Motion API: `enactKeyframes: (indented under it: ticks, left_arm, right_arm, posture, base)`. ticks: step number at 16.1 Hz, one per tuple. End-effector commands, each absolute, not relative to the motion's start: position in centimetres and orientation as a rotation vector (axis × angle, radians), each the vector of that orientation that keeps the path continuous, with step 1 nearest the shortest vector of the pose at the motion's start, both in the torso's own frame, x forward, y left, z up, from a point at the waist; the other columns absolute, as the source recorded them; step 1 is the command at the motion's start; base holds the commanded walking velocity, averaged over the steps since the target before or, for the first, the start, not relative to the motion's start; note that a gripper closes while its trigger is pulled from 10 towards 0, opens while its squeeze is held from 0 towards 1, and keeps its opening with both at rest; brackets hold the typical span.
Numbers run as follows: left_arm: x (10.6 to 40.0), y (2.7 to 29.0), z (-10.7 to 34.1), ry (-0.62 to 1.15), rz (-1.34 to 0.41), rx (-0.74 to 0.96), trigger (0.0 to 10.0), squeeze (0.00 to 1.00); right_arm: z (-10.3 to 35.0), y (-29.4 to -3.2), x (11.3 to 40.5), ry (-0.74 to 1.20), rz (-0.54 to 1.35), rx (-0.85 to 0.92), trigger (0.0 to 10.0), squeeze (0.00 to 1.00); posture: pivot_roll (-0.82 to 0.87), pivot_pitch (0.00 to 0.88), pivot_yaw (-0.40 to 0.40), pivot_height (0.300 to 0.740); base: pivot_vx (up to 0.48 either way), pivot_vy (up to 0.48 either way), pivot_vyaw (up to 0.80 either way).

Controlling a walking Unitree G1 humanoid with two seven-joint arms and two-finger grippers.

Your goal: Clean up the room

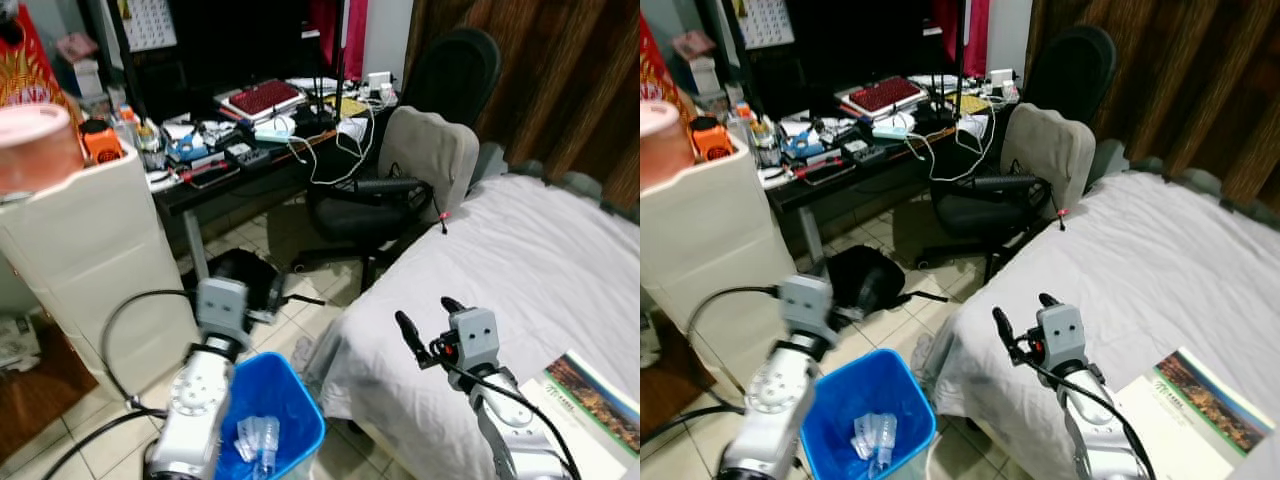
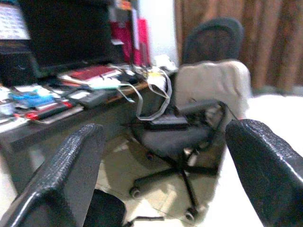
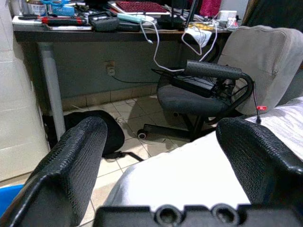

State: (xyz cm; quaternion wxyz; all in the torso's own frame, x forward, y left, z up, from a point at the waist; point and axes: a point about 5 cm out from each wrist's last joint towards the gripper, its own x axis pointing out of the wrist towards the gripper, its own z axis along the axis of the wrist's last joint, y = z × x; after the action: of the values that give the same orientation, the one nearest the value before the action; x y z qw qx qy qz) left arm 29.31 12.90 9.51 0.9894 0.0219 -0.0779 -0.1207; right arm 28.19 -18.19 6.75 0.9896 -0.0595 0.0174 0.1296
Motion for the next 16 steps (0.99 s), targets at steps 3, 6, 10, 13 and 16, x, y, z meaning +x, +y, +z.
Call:
enactKeyframes:
  ticks: [3,6,10,13,16]
  left_arm:
    - [30.7,12.2,9.6,-0.091,-0.236,0.055,10.0,0.0]
    - [31.0,11.8,10.4,-0.11,-0.279,0.072,10.0,0.0]
    - [31.5,11.0,10.5,-0.113,-0.313,0.103,10.0,0.0]
    - [31.4,10.5,10.1,-0.09,-0.336,0.102,10.0,0.0]
    - [31.3,10.4,9.9,-0.075,-0.343,0.074,10.0,0.0]
  right_arm:
    - [7.1,-18.3,28.8,0.032,0.241,-0.125,10.0,0.0]
    - [7.1,-18.6,29.2,0.034,0.231,-0.137,10.0,0.0]
    - [7.1,-18.3,29.1,0.032,0.219,-0.126,10.0,0.0]
    - [6.6,-18.4,28.5,0.044,0.213,-0.118,10.0,0.0]
    - [6.5,-18.6,28.4,0.051,0.21,-0.116,10.0,0.0]
  posture:
    - [-0.05,0.0,0.028,0.74]
    - [-0.08,0.0,0.048,0.74]
    - [-0.11,0.0,0.071,0.74]
    - [-0.12,0.0,0.073,0.74]
    - [-0.12,0.0,0.068,0.74]
  base:
    - [0.0,0.0,-0.53]
    - [0.0,0.0,-0.8]
    - [0.0,-0.12,-0.8]
    - [0.0,-0.48,-0.8]
    - [0.0,-0.29,-0.8]
